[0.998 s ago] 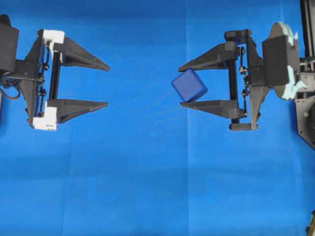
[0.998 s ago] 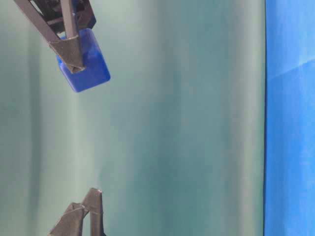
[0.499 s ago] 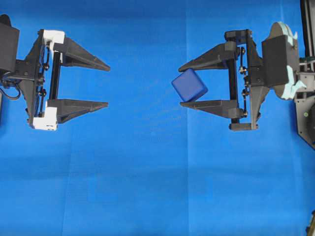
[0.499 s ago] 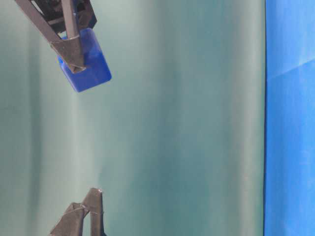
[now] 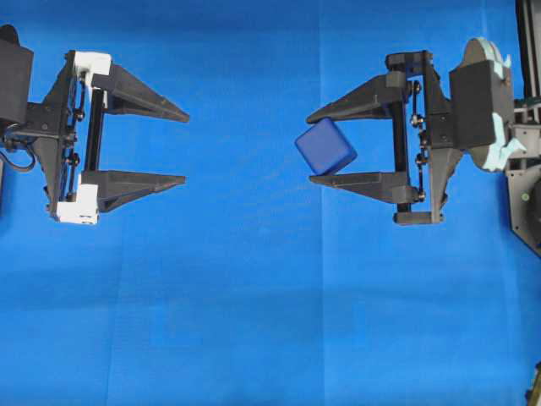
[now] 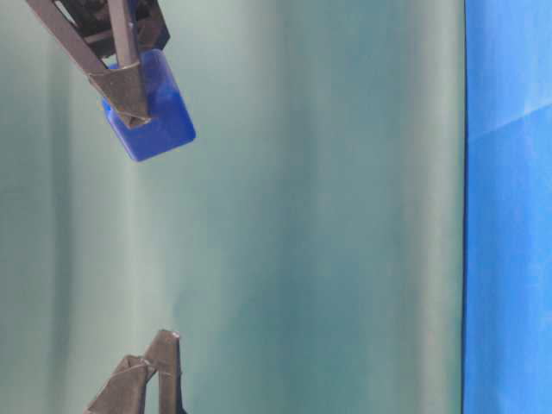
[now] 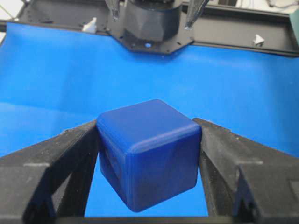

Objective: Handover the blue block to the right arm after grasping it with the left arm, then place it in the designated position.
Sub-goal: 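Carry the cube toward the table center and lower it with the right gripper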

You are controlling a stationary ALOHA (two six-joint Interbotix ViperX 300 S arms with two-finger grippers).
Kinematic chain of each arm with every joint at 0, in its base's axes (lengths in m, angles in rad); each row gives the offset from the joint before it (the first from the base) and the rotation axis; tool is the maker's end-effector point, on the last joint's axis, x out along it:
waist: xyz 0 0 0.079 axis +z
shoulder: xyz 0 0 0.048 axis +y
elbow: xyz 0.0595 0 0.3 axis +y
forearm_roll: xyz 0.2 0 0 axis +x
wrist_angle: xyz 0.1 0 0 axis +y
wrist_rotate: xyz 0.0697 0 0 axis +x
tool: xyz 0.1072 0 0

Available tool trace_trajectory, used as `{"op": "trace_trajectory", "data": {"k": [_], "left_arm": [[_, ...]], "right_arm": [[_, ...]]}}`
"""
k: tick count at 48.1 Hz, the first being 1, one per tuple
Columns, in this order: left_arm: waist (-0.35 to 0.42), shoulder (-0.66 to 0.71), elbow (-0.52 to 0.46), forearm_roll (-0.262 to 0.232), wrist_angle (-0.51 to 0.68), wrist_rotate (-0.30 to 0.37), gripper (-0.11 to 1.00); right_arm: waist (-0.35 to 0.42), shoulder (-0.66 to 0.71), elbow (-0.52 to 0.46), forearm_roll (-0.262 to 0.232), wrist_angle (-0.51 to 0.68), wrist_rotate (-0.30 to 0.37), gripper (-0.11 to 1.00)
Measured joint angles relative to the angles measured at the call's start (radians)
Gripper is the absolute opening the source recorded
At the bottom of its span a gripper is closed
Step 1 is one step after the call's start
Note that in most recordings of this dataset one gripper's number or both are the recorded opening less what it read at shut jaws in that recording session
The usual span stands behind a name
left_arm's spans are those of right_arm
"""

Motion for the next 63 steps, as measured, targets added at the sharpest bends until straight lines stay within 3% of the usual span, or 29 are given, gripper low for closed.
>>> {"op": "trace_trajectory", "data": {"k": [41, 63], "left_arm": [[0.0, -0.002, 0.0, 0.002, 0.0, -0.002, 0.92], [0.002, 0.0, 0.0, 0.002, -0.003, -0.009, 0.92]], "right_arm": [[0.002, 0.0, 0.0, 0.002, 0.038, 0.002, 0.48], [0.055, 0.0, 0.002, 0.034, 0.337, 0.005, 0.47]]}}
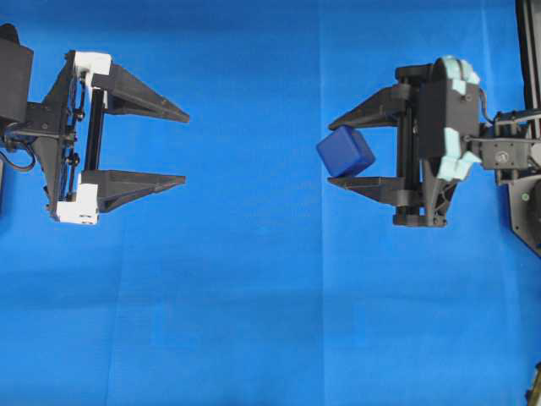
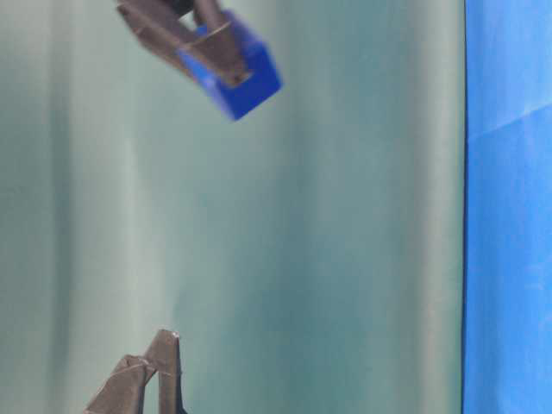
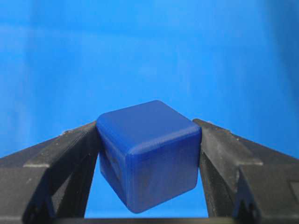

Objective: Handover the blue block to the right arm after grasping it with the left arm, then place it in the designated position.
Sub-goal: 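Carry the cube toward the table center and lower it with the right gripper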

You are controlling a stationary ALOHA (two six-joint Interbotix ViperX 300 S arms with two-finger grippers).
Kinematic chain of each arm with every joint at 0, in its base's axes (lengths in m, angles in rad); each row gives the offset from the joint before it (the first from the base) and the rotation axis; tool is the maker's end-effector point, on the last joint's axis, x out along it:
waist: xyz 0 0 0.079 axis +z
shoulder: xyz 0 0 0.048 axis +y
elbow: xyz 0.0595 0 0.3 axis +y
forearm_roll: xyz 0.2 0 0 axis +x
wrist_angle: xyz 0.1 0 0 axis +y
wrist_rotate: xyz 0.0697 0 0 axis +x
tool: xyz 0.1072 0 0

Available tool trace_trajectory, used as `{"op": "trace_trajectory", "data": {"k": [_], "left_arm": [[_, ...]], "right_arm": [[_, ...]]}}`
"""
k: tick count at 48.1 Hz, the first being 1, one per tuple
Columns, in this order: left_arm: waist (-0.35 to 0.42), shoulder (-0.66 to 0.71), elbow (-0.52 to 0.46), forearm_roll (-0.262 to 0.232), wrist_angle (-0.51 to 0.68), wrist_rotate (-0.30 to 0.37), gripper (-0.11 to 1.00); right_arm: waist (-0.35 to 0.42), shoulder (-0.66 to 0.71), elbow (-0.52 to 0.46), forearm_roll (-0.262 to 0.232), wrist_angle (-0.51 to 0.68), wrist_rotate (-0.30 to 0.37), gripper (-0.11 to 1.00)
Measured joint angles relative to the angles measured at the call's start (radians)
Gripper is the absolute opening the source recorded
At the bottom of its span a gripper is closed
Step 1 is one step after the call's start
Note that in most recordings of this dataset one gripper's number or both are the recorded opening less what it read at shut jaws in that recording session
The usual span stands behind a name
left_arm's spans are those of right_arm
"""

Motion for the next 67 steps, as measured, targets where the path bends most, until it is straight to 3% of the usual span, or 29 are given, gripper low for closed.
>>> {"op": "trace_trajectory", "data": {"k": [8, 49, 57, 67], "left_arm": [[0.0, 0.0, 0.0, 0.0, -0.003, 0.002, 0.92], [0.0, 0.02, -0.006, 0.0, 0.002, -0.003, 0.92], [-0.002, 0.02, -0.008, 0.0, 0.0, -0.003, 0.92], [0.0, 0.02, -0.006, 0.0, 0.002, -0.002, 0.92]], "right_arm": [[0.014, 0.0, 0.002, 0.008, 0.054, 0.0, 0.48], [0.017, 0.021, 0.002, 0.009, 0.043, 0.0, 0.48], [0.015, 0.044, 0.003, 0.009, -0.014, 0.003, 0.48], [-0.006, 0.155, 0.025, 0.009, -0.167, 0.006, 0.48]]}}
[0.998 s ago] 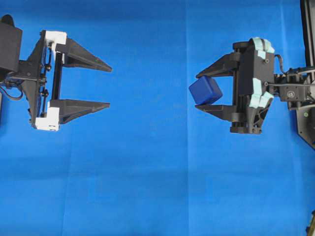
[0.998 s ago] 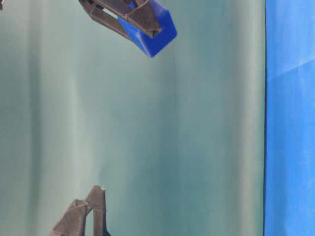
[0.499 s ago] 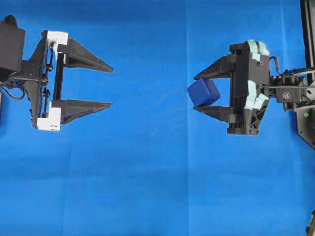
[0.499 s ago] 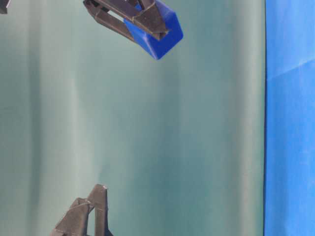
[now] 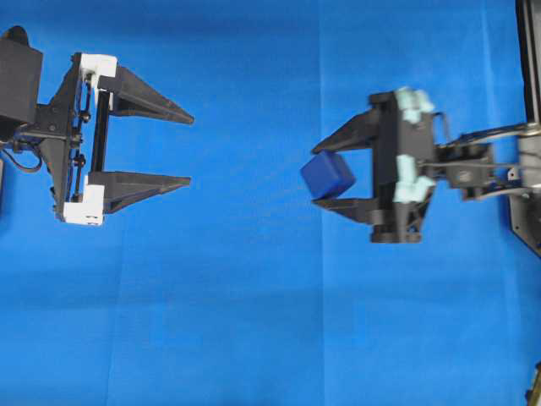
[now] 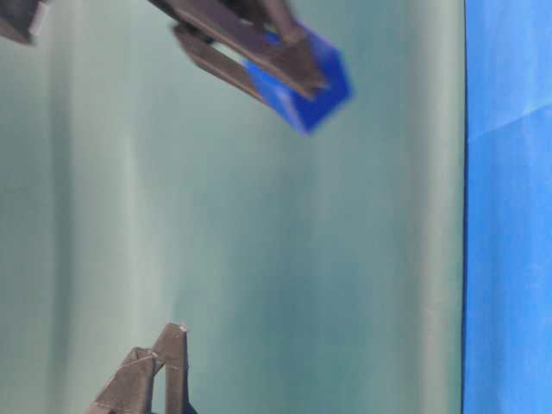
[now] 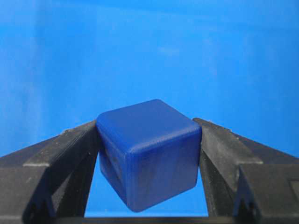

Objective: Handover the blue block to the right arm after grasping it with the left arm, then place it in the designated position.
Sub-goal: 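Carry the cube toward the table center and lower it with the right gripper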

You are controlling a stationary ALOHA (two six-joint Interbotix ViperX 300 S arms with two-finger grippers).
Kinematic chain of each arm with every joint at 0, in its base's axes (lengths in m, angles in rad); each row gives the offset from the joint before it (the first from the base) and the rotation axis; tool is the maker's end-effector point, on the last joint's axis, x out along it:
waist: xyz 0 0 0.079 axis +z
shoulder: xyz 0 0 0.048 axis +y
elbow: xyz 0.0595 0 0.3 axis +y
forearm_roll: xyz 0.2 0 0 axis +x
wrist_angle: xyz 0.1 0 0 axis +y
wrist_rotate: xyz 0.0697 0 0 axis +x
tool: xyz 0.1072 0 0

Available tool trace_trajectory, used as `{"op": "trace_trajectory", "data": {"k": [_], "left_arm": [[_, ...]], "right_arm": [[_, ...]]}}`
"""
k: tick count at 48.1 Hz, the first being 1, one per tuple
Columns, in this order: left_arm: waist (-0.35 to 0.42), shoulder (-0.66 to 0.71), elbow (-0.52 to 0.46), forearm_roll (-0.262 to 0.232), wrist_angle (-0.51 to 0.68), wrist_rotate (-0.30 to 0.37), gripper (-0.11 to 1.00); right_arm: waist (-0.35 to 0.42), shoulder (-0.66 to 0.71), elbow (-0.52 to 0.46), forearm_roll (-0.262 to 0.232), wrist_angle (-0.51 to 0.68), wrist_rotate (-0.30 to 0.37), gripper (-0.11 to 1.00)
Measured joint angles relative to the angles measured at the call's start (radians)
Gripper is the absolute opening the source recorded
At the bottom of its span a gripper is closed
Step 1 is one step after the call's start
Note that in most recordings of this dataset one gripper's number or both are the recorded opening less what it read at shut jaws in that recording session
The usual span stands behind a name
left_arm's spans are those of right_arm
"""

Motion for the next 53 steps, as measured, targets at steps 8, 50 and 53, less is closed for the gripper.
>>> {"op": "trace_trajectory", "data": {"k": [8, 50, 53], "left_arm": [[-0.002, -0.002, -0.002, 0.0, 0.0, -0.003, 0.92], [0.0, -0.002, 0.0, -0.002, 0.0, -0.005, 0.92], [0.0, -0.002, -0.002, 0.0, 0.002, -0.003, 0.92]], "right_arm": [[-0.041, 0.109, 0.002, 0.0, -0.127, -0.002, 0.48], [-0.109, 0.62, -0.14, 0.057, -0.465, 0.0, 0.48], [-0.11, 0.637, -0.152, 0.058, -0.472, 0.002, 0.47]]}}
